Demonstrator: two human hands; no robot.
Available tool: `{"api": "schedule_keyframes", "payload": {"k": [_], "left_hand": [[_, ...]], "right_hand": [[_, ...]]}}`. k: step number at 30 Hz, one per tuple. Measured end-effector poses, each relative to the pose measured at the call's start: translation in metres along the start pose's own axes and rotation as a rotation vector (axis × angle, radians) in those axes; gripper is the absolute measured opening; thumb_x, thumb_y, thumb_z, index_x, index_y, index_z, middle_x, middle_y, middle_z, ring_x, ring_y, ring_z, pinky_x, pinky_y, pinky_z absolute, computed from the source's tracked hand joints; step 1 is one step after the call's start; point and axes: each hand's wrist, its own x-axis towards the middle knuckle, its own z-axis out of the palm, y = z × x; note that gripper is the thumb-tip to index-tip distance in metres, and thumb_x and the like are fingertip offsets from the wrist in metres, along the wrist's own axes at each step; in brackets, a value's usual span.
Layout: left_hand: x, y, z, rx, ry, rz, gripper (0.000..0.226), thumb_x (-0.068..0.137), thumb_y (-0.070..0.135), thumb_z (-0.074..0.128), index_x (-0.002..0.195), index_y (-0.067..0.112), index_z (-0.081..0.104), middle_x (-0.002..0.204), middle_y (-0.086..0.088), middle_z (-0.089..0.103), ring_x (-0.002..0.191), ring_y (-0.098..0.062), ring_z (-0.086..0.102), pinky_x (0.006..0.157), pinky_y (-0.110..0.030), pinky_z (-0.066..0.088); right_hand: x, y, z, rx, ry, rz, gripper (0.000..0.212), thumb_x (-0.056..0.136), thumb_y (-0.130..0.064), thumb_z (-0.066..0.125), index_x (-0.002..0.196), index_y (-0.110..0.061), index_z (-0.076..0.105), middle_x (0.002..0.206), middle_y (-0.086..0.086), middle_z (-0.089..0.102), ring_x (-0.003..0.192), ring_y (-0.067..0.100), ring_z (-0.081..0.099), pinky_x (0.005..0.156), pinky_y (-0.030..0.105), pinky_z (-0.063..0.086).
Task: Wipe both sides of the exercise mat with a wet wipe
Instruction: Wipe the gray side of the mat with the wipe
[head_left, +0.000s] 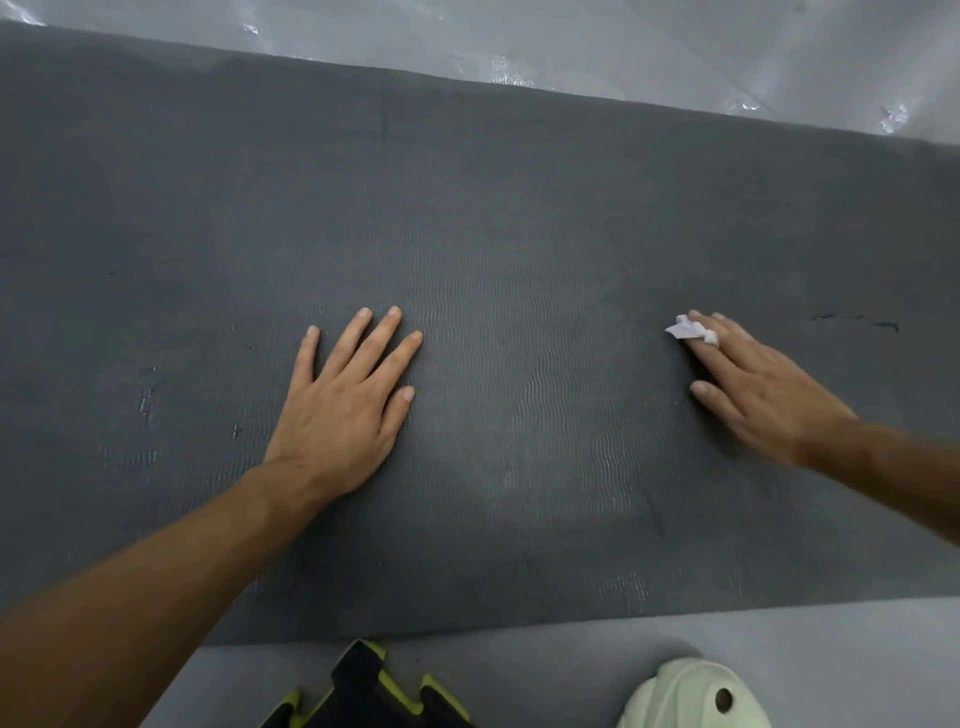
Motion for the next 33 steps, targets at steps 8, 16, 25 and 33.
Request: {"api": "schedule_keyframes", "payload": {"k": [8,16,25,33], "left_hand": [[-0.006,0.025,0.005,0.009,-0.017,0.062,0.06,0.106,0.048,0.019,0.163,0.03,0.026,0.173,0.002,0.013,0.16,-0.02,0.006,0.126,-0.061,0.011],[-0.005,0.008,-0.001,0.004,-0.035,0.017,0.066,0.104,0.058,0.021,0.164,0.031,0.022,0.174,0.005,0.008,0.16,-0.015,0.003,0.128,-0.052,0.011],[-0.007,-0.017,-0.008,-0.004,-0.007,-0.079,0.066,0.104,0.061,0.018,0.164,0.034,0.02,0.173,0.007,0.008,0.16,-0.015,0.001,0.128,-0.052,0.008],[0.004,-0.044,-0.016,0.005,0.002,-0.179,0.066,0.103,0.061,0.016,0.164,0.036,0.018,0.174,0.007,0.006,0.16,-0.015,-0.001,0.128,-0.053,0.005]], "right_hand": [[-0.029,-0.102,0.015,-0.014,0.037,-0.384,0.07,0.11,-0.053,0.026,0.166,-0.011,0.019,0.174,0.003,0.012,0.161,0.028,0.003,0.127,0.044,0.013],[0.012,-0.164,0.008,-0.141,-0.019,-0.73,0.066,0.111,-0.054,0.022,0.165,-0.016,0.023,0.175,0.001,0.004,0.161,0.02,-0.006,0.13,0.045,0.005],[0.128,-0.096,-0.035,0.125,0.098,0.085,0.072,0.108,-0.058,0.018,0.166,-0.016,0.015,0.175,0.0,0.006,0.161,0.022,0.003,0.13,0.046,0.011],[0.091,-0.174,-0.016,0.104,0.051,-0.397,0.079,0.105,-0.064,0.019,0.167,-0.016,0.005,0.175,0.004,0.003,0.161,0.021,-0.008,0.131,0.042,0.002]]}}
